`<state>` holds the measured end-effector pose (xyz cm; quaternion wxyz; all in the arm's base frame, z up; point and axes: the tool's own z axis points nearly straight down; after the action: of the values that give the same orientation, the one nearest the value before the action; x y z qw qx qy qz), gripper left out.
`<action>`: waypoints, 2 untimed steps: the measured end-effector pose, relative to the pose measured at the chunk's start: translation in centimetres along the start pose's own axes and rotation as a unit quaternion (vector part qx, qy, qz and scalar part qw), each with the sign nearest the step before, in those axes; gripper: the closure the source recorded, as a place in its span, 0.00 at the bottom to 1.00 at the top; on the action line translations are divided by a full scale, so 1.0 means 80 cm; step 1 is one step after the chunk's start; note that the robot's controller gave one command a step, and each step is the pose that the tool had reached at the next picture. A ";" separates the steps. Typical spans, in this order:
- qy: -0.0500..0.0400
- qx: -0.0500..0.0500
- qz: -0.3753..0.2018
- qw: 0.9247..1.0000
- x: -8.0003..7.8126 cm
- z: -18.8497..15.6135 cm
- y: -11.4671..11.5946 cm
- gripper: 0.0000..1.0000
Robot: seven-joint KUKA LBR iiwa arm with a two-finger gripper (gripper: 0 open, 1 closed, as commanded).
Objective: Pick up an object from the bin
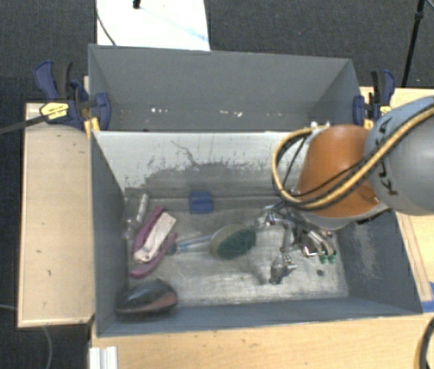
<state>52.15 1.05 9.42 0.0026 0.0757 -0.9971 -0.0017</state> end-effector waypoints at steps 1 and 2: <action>-0.006 0.003 0.019 1.000 -0.043 -0.005 -0.042 0.00; -0.006 0.001 -0.060 0.998 -0.051 0.027 0.089 0.00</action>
Offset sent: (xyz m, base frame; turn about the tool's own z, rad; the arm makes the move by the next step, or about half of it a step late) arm 0.0368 -0.0265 0.0025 0.0346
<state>55.08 8.72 7.24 -0.0033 0.1354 -0.9908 -0.0010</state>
